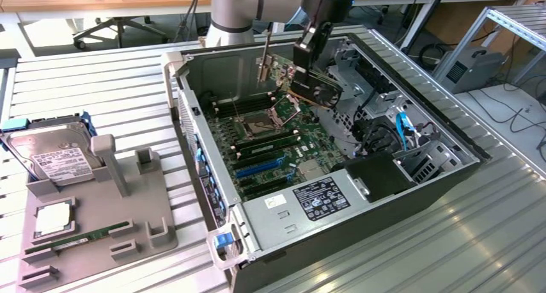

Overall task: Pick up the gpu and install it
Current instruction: 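Insert the gpu into the slot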

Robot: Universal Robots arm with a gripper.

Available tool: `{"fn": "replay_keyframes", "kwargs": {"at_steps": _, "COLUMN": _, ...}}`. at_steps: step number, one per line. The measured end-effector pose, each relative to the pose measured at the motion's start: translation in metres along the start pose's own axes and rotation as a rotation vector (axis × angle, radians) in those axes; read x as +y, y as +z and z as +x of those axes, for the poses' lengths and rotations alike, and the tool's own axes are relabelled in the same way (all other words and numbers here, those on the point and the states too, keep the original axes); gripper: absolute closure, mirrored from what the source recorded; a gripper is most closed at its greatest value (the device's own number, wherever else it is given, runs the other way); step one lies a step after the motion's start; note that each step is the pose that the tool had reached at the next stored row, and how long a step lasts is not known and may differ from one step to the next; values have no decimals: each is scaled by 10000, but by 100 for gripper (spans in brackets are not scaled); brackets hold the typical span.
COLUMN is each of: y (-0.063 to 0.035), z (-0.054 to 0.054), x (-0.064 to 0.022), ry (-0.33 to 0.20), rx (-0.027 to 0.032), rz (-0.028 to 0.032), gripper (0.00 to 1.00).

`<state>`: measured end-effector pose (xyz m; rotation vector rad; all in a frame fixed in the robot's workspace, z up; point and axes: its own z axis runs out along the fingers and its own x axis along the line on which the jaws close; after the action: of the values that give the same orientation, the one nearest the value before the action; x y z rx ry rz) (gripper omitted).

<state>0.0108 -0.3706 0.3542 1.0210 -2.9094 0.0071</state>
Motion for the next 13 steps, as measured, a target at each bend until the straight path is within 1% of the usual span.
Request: {"fn": "replay_keyframes", "kwargs": {"at_steps": 13, "y": 0, "z": -2, "x": -2, "ry": -342, "rx": 5, "rz": 19, "gripper": 73}}
